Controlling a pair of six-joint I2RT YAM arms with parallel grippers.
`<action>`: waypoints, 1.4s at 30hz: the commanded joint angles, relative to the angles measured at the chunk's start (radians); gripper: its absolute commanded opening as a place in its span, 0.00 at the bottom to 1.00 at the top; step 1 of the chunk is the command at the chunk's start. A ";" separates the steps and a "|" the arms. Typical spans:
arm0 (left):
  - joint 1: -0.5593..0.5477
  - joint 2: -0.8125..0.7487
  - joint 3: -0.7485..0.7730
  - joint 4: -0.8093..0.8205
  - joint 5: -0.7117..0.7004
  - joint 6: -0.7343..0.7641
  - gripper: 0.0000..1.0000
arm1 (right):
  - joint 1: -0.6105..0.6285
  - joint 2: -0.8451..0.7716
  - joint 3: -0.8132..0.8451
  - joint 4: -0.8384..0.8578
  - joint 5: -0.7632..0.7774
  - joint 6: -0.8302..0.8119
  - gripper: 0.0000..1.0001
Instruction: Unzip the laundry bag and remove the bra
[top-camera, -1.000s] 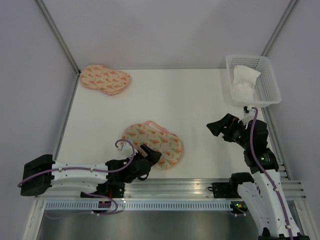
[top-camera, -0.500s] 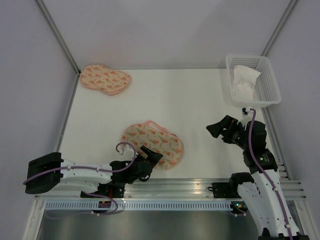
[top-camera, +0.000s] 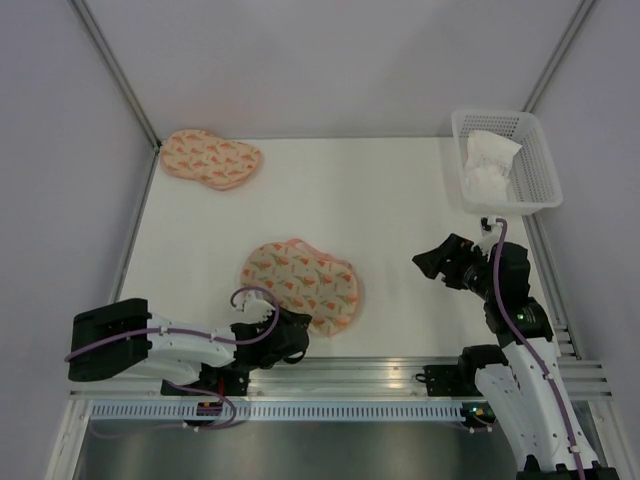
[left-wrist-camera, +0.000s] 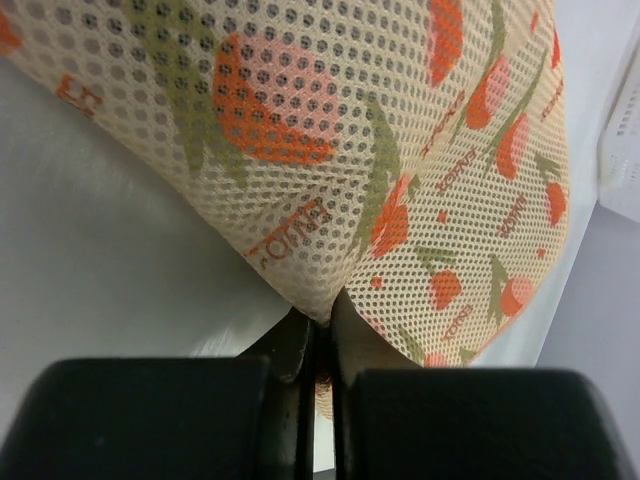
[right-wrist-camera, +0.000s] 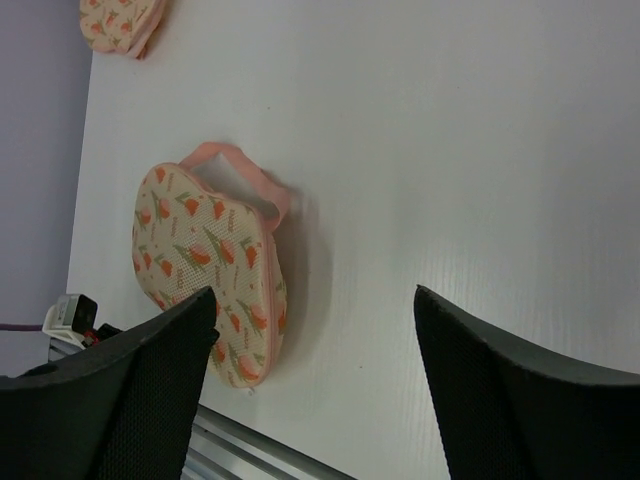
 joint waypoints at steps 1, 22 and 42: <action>0.004 -0.017 0.039 -0.031 -0.051 0.072 0.02 | 0.002 -0.022 -0.014 0.039 -0.036 -0.016 0.82; 0.309 0.259 0.723 -0.318 0.331 0.321 0.02 | 0.039 0.020 0.029 0.037 -0.223 -0.109 0.78; 0.433 0.317 0.764 -0.274 0.557 0.318 0.02 | 0.588 0.365 -0.015 0.346 0.244 -0.065 0.77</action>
